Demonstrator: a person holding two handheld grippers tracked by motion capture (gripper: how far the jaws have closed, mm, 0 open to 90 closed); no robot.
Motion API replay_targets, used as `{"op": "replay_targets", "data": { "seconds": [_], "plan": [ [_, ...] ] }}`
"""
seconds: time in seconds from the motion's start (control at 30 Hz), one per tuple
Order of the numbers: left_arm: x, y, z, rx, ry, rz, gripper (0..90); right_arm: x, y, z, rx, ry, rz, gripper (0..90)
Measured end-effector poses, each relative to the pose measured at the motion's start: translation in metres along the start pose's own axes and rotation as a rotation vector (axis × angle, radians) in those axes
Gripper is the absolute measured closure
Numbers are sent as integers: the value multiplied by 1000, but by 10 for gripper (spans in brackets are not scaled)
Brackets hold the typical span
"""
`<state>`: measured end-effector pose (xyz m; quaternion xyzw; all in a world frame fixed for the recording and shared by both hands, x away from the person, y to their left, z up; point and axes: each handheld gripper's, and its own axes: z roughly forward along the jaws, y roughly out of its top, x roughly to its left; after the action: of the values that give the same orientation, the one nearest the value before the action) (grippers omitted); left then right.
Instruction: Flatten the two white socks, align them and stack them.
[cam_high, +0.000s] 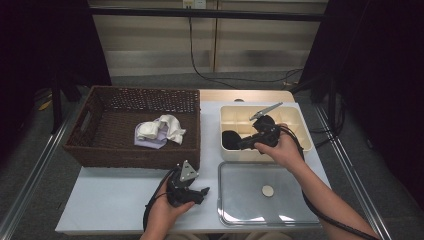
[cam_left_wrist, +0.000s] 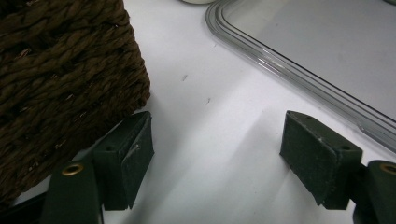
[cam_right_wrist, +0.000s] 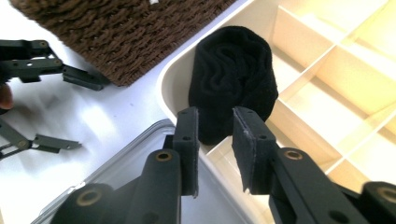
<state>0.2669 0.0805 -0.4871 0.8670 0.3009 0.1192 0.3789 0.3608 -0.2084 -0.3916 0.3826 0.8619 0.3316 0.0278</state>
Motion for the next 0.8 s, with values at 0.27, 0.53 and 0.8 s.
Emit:
{"op": "replay_targets", "data": {
  "seconds": [0.27,0.53,0.8],
  "plan": [
    [0,0,0,1,-1,1,250,15,-13,-15,-46,19,-26,554],
    [0,0,0,0,-2,0,250,28,-27,-20,-50,33,-66,435],
    [0,0,0,1,-3,1,250,33,-46,-17,-62,39,-85,358]
  ]
}}
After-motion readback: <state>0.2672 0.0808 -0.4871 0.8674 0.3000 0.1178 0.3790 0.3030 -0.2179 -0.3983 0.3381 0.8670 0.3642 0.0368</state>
